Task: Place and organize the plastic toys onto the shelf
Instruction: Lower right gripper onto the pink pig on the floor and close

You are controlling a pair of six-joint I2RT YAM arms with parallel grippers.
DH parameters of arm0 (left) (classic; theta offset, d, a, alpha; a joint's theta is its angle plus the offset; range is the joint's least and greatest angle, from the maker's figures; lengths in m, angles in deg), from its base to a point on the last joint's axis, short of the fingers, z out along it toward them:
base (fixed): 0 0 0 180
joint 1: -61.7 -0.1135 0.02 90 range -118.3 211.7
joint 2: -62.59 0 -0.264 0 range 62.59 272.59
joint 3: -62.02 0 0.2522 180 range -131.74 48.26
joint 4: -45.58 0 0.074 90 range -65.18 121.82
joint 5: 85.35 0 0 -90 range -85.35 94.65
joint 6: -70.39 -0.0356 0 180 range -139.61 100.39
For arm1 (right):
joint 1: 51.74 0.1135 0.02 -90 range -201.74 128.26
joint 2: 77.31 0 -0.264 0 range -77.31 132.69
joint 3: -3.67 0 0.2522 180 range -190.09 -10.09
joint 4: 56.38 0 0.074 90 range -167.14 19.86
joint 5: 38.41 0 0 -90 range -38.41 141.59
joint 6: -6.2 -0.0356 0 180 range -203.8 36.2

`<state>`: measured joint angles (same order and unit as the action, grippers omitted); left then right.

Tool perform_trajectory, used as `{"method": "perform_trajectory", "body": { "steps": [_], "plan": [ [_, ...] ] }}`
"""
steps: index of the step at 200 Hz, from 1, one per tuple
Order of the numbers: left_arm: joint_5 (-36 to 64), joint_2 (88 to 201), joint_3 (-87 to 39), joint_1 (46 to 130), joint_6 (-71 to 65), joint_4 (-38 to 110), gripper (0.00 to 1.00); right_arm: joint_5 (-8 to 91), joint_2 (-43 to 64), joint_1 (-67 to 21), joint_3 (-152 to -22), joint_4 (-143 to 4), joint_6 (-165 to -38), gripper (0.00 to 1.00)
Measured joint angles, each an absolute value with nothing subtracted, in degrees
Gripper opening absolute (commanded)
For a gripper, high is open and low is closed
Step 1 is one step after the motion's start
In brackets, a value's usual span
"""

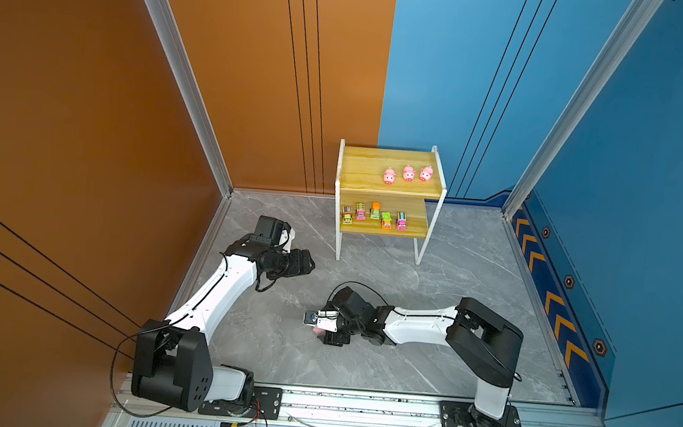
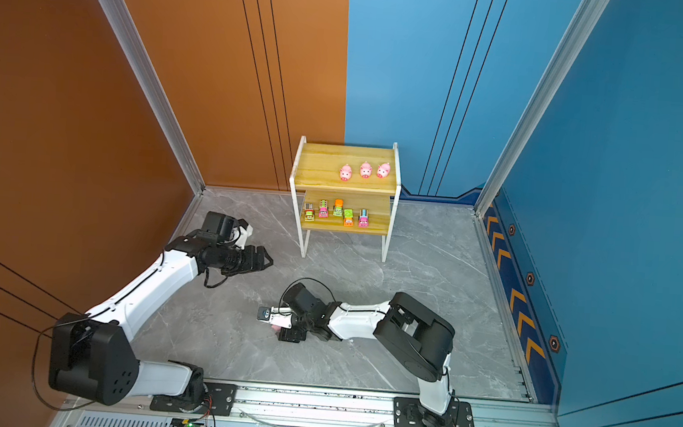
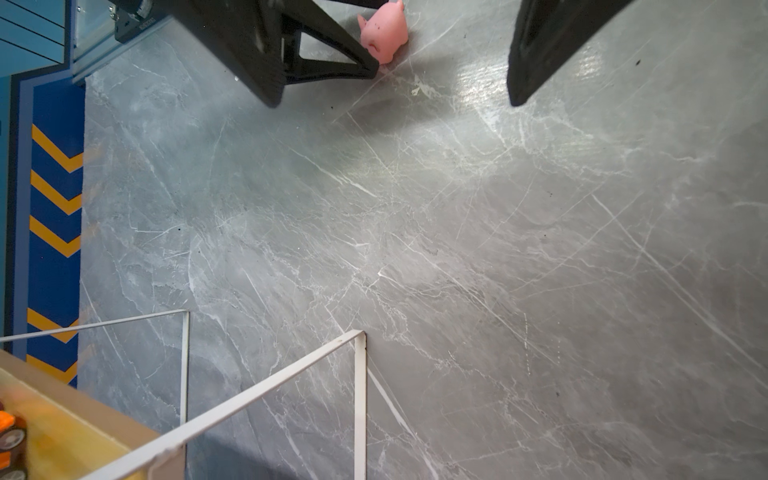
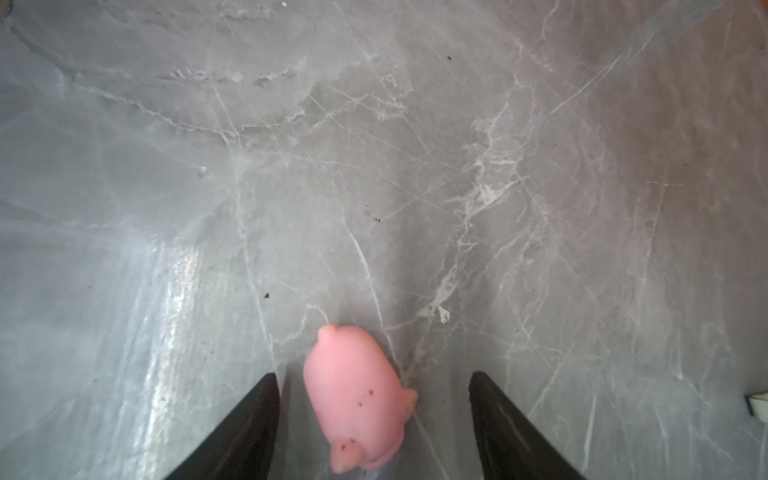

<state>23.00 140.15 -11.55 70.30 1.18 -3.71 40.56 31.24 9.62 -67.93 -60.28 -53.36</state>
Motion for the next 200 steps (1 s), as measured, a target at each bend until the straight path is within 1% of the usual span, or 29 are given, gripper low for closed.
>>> {"method": "perform_trajectory", "body": {
  "steps": [13, 63, 89, 117, 151, 172, 200],
  "plan": [
    [23.4, 140.1, -11.6, 70.0, 1.2, -3.5, 0.84, 39.6, 31.4, 9.6, -67.9, -60.6, -53.2, 0.59],
    [24.4, 140.1, -11.5, 68.8, 1.4, -2.9, 0.84, 38.1, 31.4, 9.6, -67.9, -61.3, -53.6, 0.44],
    [24.4, 140.1, -11.5, 68.8, 1.4, -2.3, 0.83, 38.1, 31.4, 9.8, -67.9, -61.3, -54.5, 0.34],
    [24.5, 140.1, -11.5, 68.7, 1.4, -2.2, 0.83, 38.8, 31.2, 10.0, -67.1, -60.0, -56.9, 0.31],
    [24.4, 139.9, -11.5, 68.5, 1.8, -2.2, 0.82, 43.6, 28.2, 10.3, -63.0, -57.7, -63.5, 0.31],
    [24.4, 139.4, -11.5, 68.5, 1.9, -2.2, 0.82, 50.0, 25.8, 10.6, -61.7, -57.8, -70.2, 0.32],
    [24.4, 139.3, -11.5, 68.5, 2.3, -2.2, 0.82, 62.0, 24.2, 11.2, -63.1, -61.4, -81.4, 0.31]
  ]
}}
